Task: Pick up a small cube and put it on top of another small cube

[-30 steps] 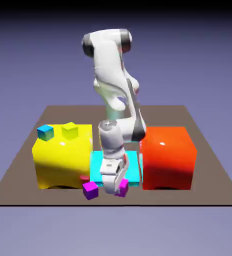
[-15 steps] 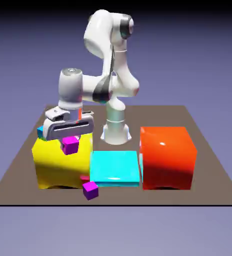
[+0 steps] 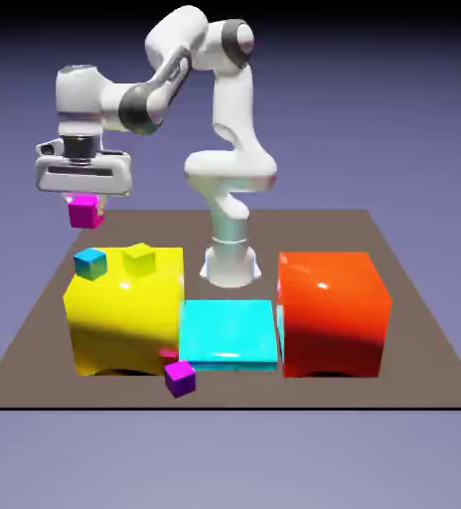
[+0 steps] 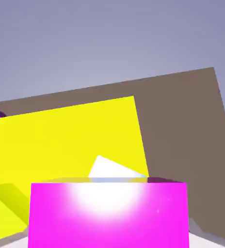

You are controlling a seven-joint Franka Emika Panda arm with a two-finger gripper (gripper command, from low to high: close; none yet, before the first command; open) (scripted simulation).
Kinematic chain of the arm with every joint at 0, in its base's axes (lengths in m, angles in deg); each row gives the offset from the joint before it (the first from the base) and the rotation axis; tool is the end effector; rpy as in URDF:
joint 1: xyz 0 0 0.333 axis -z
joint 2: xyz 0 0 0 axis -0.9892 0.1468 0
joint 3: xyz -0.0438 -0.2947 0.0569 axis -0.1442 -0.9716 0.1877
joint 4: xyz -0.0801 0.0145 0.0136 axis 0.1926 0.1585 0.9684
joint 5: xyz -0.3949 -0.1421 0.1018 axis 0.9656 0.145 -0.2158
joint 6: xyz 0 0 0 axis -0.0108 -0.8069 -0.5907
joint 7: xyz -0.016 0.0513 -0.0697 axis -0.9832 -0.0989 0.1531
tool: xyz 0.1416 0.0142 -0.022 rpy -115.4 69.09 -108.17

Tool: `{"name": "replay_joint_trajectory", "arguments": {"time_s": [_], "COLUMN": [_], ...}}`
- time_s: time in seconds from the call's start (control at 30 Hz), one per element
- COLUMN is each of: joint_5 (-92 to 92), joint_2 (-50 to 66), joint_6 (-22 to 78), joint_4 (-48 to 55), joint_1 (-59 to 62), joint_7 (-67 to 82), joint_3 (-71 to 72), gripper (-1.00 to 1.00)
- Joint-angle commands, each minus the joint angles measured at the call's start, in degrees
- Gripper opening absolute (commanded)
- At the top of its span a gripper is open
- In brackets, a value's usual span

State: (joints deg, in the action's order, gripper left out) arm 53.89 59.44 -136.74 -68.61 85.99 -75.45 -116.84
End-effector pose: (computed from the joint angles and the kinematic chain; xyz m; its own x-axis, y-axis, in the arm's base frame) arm 0.3818 -0.3255 0.3490 0.5688 -0.8136 0.1205 -0.8040 -0.5809 -0.1266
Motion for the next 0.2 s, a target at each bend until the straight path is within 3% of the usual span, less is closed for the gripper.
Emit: {"name": "replay_joint_trajectory", "arguments": {"time_s": [0.0,0.03,0.07,0.17], "joint_5": [-0.4,-0.8,-0.8,0.4], "joint_2": [1.5,2.3,2.3,-0.6], "joint_6": [-2.5,-4.0,-4.0,1.0], "joint_4": [-1.1,-1.8,-1.8,0.5], "joint_1": [-0.3,-0.5,-0.5,0.1], "joint_7": [0.5,0.8,0.8,-0.3], "joint_3": [-0.7,-1.0,-1.0,0.3], "gripper": [-1.00,-1.00,1.00,1.00]}}
